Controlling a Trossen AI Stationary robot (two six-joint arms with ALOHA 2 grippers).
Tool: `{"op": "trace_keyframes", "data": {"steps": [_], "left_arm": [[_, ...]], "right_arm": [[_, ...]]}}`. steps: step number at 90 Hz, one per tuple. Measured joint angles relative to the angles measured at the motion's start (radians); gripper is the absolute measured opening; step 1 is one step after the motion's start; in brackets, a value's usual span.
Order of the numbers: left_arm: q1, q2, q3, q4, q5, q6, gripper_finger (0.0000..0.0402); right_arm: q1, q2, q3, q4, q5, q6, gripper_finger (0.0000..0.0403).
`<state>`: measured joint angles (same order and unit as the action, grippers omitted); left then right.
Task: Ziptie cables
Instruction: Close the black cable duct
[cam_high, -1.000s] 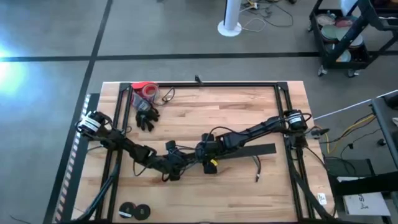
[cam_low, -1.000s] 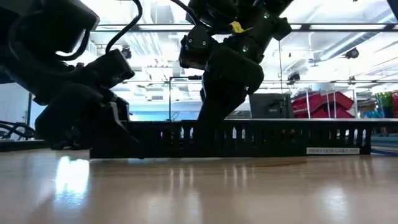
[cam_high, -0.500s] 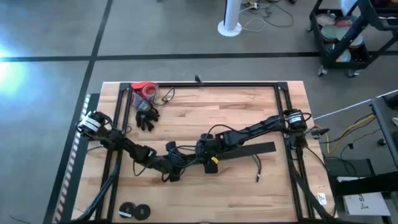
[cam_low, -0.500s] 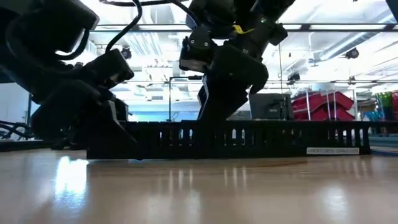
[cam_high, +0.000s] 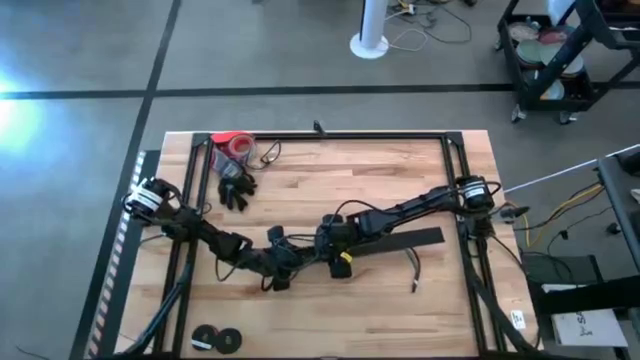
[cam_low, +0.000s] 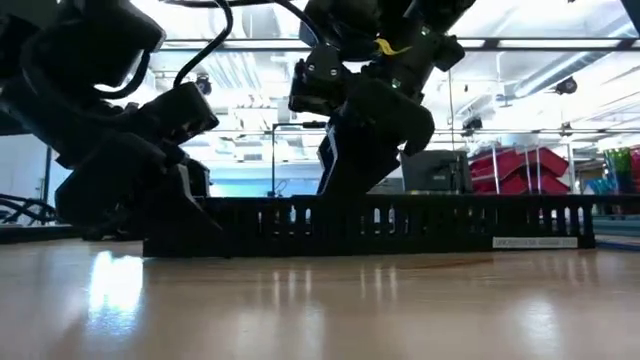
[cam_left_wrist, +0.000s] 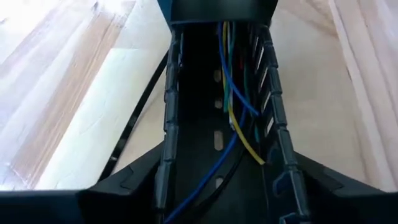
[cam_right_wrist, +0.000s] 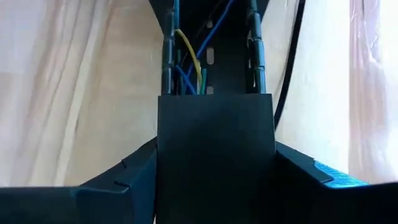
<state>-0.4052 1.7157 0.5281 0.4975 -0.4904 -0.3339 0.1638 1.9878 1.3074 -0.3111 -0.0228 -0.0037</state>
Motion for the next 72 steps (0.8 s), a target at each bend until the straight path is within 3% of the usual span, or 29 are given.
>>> {"op": "trace_keyframes", "data": {"steps": [25,41,72], "left_arm": [[0.010,-0.002,-0.067,0.148,0.008,0.015,0.0221],[0.011,-0.001,-0.061,0.133,0.012,0.020,0.0219],[0.015,0.000,-0.049,0.119,0.010,0.039,0.0219]], "right_arm": [[0.006,0.000,0.003,0.025,0.042,0.005,0.0227],[0.003,0.000,0.002,0.051,0.045,0.028,0.0213],[-0.023,0.006,-0.004,0.040,0.059,0.103,0.0225]]}}
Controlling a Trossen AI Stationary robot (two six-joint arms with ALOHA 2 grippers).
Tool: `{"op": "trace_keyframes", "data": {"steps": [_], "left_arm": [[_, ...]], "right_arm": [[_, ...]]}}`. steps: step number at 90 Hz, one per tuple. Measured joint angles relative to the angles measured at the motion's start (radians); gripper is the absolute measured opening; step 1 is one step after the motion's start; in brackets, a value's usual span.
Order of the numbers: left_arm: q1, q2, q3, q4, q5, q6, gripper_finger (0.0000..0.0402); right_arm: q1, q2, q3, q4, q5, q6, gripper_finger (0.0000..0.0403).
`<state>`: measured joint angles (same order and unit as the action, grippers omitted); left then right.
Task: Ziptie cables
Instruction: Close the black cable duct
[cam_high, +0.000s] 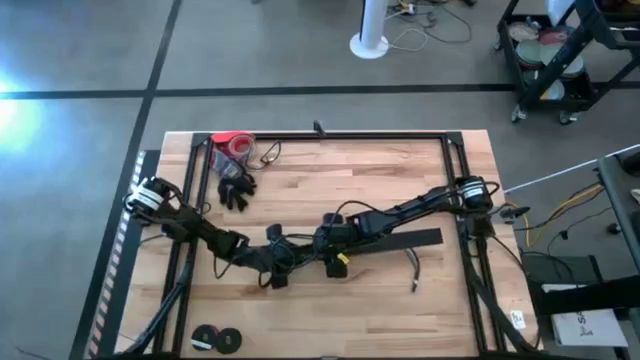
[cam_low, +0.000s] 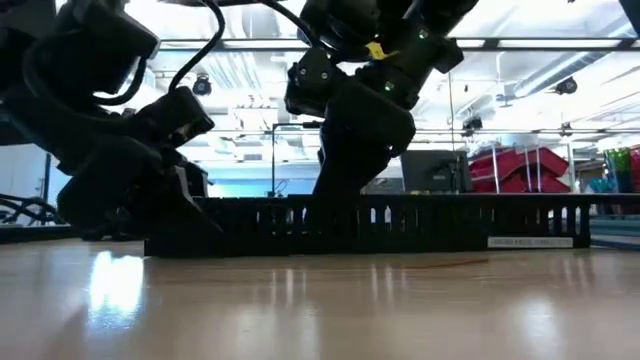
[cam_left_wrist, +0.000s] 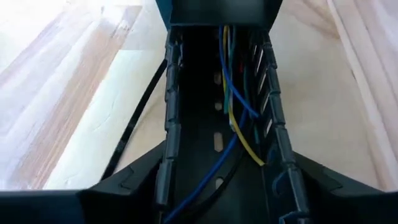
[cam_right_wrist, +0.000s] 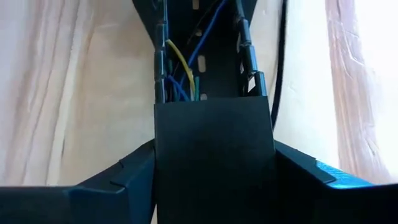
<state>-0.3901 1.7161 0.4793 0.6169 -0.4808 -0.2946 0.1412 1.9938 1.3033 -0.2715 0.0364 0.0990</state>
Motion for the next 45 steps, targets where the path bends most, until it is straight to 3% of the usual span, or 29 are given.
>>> {"op": "trace_keyframes", "data": {"steps": [12,45], "left_arm": [[0.000,0.000,0.000,-0.004,0.000,-0.003,0.0218],[0.000,-0.003,0.000,0.000,-0.020,-0.041,0.0218]], "right_arm": [[0.000,-0.004,0.000,-0.004,-0.003,-0.003,0.0227],[0.002,-0.056,0.001,-0.056,0.016,-0.095,0.0301]]}}
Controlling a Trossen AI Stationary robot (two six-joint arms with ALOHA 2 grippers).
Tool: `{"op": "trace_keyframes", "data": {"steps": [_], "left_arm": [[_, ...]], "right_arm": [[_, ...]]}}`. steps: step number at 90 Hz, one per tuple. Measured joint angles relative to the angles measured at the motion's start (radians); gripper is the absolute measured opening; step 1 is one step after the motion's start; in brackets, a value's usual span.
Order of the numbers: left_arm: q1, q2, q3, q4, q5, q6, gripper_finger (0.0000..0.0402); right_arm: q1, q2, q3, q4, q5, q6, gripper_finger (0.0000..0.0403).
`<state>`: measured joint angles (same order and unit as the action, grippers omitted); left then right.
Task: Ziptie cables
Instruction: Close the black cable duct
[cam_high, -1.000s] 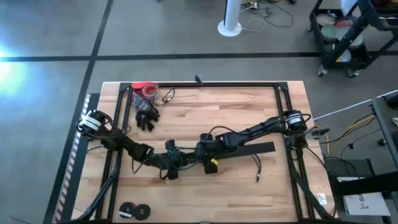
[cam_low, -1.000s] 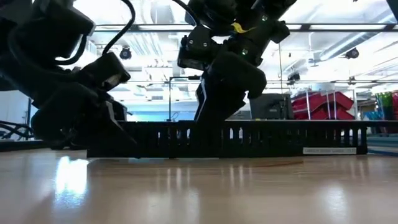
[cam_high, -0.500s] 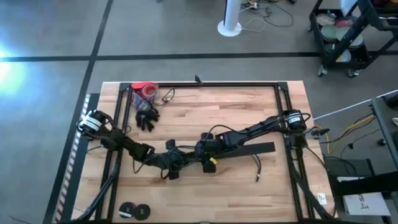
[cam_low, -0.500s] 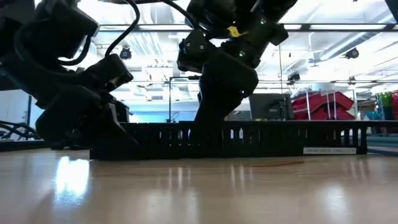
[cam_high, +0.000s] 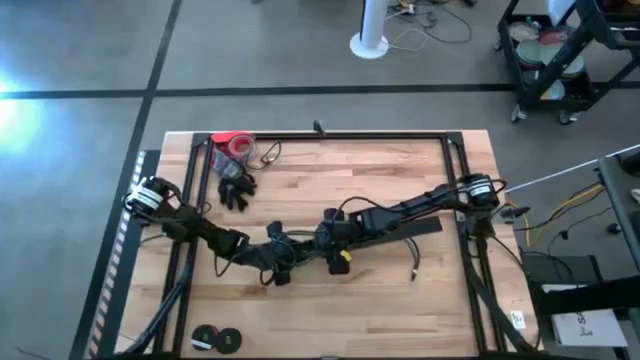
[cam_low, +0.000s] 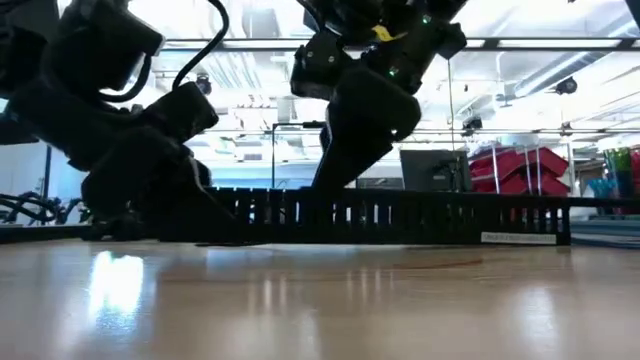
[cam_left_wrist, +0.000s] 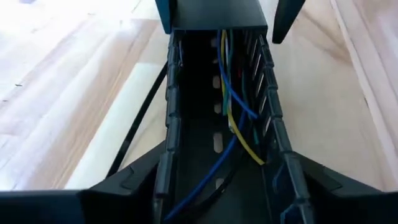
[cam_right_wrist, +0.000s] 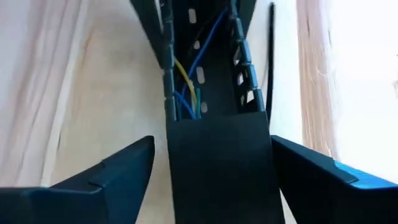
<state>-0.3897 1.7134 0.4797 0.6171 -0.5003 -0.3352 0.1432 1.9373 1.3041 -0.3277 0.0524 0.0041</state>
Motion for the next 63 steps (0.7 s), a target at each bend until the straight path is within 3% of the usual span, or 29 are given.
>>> {"op": "trace_keyframes", "data": {"steps": [16,37,63], "left_arm": [[-0.001,0.000,0.000,-0.006,0.012,0.000,0.0223],[-0.002,0.000,-0.002,-0.009,0.021,-0.001,0.0218],[0.000,0.001,0.010,-0.027,0.019,0.004,0.0218]], "right_arm": [[-0.009,0.004,-0.001,0.003,-0.003,-0.017,0.0288],[-0.020,0.005,-0.002,0.014,-0.025,-0.004,0.0217],[-0.024,0.008,-0.009,0.063,-0.060,0.009,0.0216]]}}
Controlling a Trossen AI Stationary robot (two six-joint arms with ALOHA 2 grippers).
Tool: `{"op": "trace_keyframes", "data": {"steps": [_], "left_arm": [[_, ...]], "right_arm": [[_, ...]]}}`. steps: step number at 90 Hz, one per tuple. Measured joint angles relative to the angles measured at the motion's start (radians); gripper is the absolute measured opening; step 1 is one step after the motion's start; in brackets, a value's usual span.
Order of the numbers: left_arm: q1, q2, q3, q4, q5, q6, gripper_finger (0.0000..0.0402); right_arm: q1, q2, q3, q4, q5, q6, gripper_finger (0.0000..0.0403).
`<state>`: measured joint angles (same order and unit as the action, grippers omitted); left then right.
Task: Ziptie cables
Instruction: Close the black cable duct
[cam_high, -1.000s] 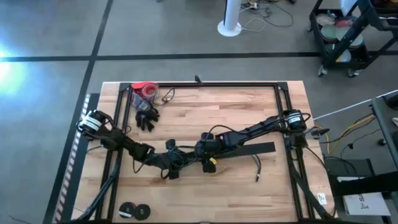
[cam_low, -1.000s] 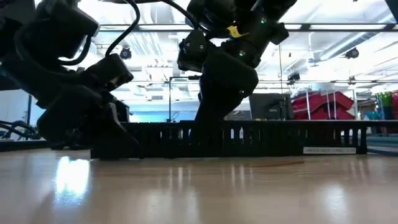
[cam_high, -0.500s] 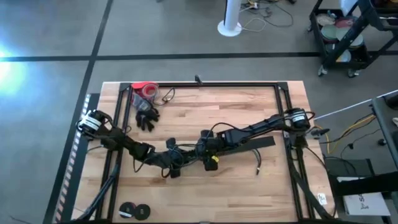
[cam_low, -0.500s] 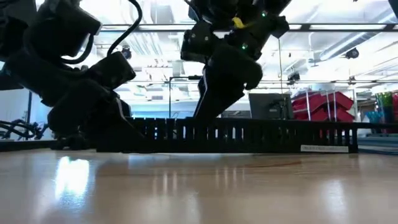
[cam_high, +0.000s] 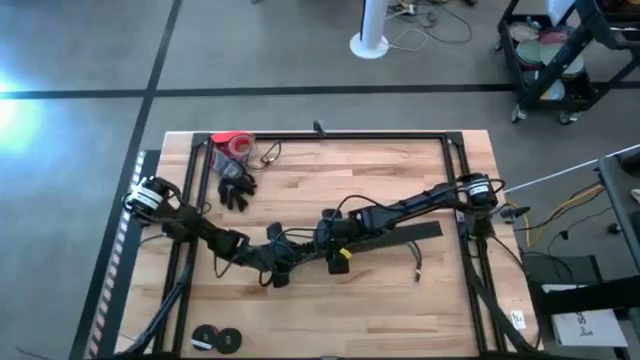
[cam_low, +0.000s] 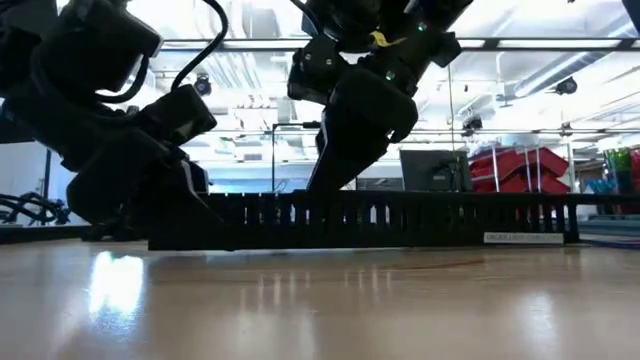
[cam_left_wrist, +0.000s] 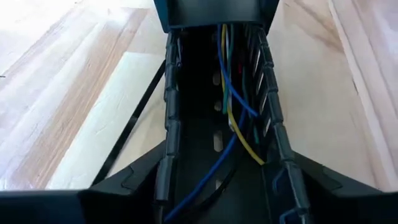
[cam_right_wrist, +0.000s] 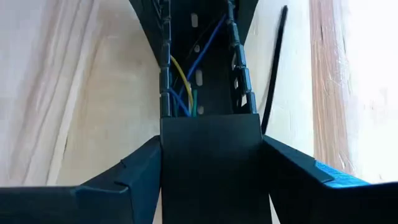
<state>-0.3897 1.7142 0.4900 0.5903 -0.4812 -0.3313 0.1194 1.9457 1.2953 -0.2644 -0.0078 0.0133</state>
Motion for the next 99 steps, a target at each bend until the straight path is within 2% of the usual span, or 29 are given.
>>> {"op": "trace_keyframes", "data": {"steps": [23,65,81,99], "left_arm": [[0.000,0.002,0.004,-0.014,0.004,0.010,0.0218],[-0.005,0.002,-0.006,-0.016,0.000,-0.025,0.0218],[0.002,0.002,-0.009,-0.003,-0.003,-0.030,0.0222],[0.014,0.002,-0.011,-0.003,0.001,-0.026,0.0218]], "right_arm": [[-0.013,0.016,-0.004,0.000,0.010,0.065,0.0217],[-0.015,0.015,-0.004,-0.042,0.022,0.078,0.0220],[-0.011,0.016,-0.008,-0.001,-0.050,0.045,0.0218],[0.002,0.018,-0.013,0.039,-0.045,-0.001,0.0221]]}}
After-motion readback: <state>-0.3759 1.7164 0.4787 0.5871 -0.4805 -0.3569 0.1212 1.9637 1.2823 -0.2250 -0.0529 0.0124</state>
